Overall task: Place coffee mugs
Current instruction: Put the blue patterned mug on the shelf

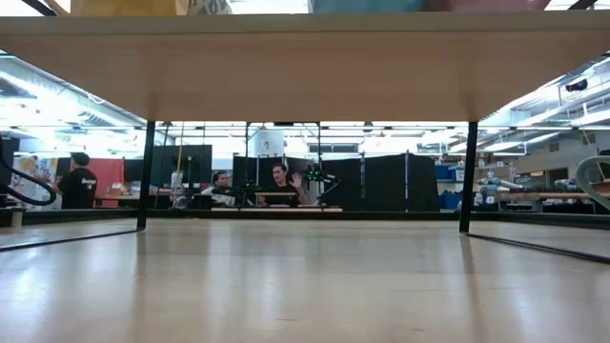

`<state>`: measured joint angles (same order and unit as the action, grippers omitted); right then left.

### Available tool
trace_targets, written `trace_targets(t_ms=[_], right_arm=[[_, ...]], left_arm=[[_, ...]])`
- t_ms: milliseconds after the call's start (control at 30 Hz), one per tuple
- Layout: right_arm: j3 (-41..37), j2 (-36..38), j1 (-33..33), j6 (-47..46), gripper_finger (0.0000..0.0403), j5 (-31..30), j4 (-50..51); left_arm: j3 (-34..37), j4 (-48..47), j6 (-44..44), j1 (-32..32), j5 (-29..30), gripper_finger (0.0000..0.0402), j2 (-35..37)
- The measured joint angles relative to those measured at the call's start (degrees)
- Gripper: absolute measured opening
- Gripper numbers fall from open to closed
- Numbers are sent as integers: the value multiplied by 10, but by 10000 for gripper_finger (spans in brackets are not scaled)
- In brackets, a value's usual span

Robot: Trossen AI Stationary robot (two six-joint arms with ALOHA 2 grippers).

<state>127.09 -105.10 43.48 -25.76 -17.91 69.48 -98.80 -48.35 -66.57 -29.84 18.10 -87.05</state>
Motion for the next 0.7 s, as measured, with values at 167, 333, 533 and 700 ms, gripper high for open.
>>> trace_targets(t_ms=[167,333,533,700], right_arm=[[0,0,0,0,166,0,-1],[0,0,0,0,166,0,-4],[0,0,-1,0,166,0,-4],[0,0,-1,0,166,0,-4]], left_arm=[[0,-73,-39,17,53,21,32],[0,-111,-50,54,52,21,39],[0,-136,-48,113,31,21,40],[0,-175,-48,150,7,21,40]])
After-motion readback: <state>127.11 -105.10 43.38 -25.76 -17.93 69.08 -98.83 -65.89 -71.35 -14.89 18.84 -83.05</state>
